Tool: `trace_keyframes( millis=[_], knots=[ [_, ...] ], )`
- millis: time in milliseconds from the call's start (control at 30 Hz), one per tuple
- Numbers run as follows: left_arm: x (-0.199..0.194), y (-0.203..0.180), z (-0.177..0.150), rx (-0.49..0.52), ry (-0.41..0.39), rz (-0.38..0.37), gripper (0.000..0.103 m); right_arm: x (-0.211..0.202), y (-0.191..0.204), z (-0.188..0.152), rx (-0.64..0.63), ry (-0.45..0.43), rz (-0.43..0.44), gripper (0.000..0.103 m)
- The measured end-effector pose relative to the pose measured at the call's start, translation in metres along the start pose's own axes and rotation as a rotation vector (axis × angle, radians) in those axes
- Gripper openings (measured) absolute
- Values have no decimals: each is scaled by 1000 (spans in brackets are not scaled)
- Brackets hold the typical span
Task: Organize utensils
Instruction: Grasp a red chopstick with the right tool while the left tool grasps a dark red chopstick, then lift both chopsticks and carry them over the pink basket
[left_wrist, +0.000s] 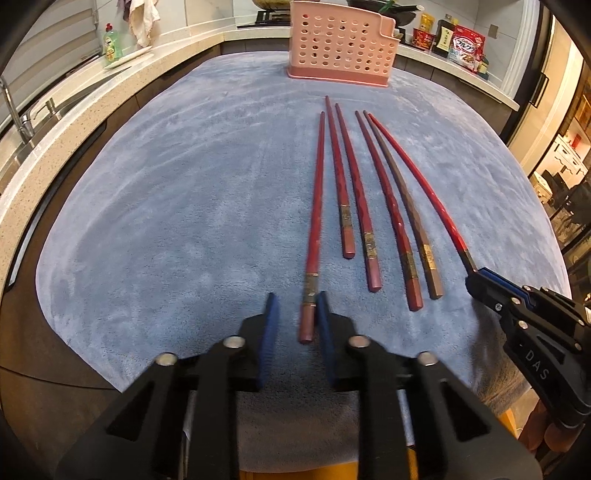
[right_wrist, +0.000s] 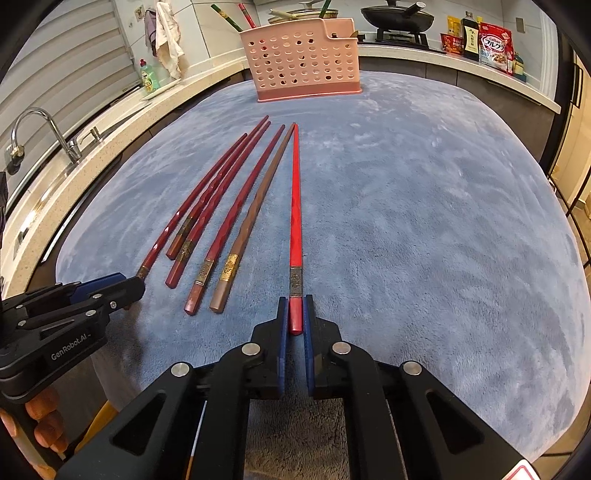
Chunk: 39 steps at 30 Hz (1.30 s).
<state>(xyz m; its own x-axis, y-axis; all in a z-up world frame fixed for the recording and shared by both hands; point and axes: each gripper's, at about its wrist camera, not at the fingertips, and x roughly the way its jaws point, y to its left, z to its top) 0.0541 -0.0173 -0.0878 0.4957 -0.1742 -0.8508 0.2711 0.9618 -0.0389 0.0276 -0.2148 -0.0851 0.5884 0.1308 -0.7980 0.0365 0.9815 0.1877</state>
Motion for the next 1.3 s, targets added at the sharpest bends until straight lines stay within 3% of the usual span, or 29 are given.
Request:
trace_keyframes(
  millis=[267,533,967,1300],
  knots=[
    [-10,2,0,-7,2,-30,8,-17,-4,1,15,-20,9,7],
    [-35,8,14,-33,-28,-59,8,-57,-8,23,24,-109,29,7],
    [-88,12,71,-34,-155,-68,8,-123,-26,89,41,-301,37,7],
    [-105,5,127,-4,-250,-47,7,-139,-44,140,69,-398,47,7]
  ],
)
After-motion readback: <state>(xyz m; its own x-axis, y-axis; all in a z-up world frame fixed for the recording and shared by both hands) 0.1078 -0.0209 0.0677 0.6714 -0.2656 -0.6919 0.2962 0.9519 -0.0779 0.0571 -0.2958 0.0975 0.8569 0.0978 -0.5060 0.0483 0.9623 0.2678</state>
